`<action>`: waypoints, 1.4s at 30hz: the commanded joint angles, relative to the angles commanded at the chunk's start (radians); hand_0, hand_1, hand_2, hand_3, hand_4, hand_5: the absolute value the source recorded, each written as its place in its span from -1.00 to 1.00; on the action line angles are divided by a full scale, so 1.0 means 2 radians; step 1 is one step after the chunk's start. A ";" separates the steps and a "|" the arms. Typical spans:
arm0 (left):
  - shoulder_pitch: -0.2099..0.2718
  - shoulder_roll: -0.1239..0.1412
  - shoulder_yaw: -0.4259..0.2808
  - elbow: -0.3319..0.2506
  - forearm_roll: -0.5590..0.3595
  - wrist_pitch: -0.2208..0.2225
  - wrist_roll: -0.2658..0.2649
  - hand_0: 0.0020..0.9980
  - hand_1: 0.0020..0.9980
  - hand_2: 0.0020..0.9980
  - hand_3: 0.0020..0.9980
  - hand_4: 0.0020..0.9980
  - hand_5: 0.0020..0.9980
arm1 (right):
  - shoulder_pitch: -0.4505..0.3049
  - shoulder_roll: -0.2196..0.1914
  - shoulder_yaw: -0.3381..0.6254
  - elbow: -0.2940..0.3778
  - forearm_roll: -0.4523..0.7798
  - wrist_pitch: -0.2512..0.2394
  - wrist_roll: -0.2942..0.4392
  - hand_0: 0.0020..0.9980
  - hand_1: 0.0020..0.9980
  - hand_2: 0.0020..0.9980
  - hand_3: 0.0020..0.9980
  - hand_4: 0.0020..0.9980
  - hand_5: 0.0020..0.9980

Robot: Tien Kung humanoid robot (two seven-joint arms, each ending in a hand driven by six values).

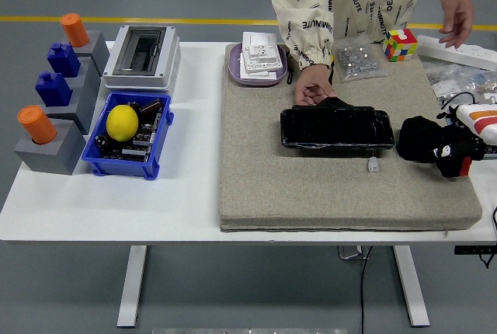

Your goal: Pick the rag up,wipe the panel,place it on the desk

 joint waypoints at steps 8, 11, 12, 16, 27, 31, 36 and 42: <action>0.000 0.001 0.000 0.000 0.001 0.000 0.000 0.28 0.38 0.46 0.13 0.19 -0.06 | -0.004 -0.006 0.013 0.006 -0.006 0.006 -0.003 0.51 0.41 0.63 0.63 1.00 0.19; 0.001 0.001 0.000 0.000 0.001 0.000 0.000 0.28 0.38 0.46 0.13 0.19 -0.06 | -0.005 -0.009 0.017 0.008 -0.008 0.009 -0.005 0.54 0.46 0.66 0.66 1.00 0.19; 0.001 0.001 0.000 0.000 0.001 0.000 0.000 0.28 0.38 0.46 0.13 0.19 -0.06 | -0.005 -0.009 0.017 0.009 -0.009 0.011 -0.006 0.54 0.46 0.66 0.66 1.00 0.19; 0.002 0.001 0.002 0.000 0.000 0.000 0.000 0.28 0.38 0.46 0.13 0.19 -0.06 | -0.008 -0.012 0.022 0.011 -0.011 0.016 -0.008 0.59 0.51 0.70 0.69 1.00 0.19; 0.003 0.001 0.002 0.000 0.001 0.000 0.001 0.28 0.38 0.46 0.13 0.19 -0.06 | -0.021 -0.019 0.095 0.028 -0.026 0.015 -0.010 0.59 0.51 0.70 0.69 1.00 0.20; 0.002 0.002 0.003 0.000 0.001 0.000 0.001 0.28 0.38 0.46 0.13 0.19 -0.06 | -0.025 -0.023 0.129 0.031 -0.025 0.006 -0.007 0.59 0.51 0.70 0.69 1.00 0.20; 0.002 0.002 0.005 0.000 -0.001 0.000 0.000 0.29 0.38 0.46 0.13 0.19 -0.06 | -0.031 -0.025 0.157 0.033 -0.020 -0.012 -0.003 0.58 0.49 0.68 0.67 1.00 0.20; 0.001 0.001 0.004 0.000 0.000 0.000 0.000 0.29 0.38 0.46 0.13 0.19 -0.06 | -0.045 -0.020 0.192 0.039 -0.008 -0.046 0.006 0.56 0.45 0.64 0.64 1.00 0.20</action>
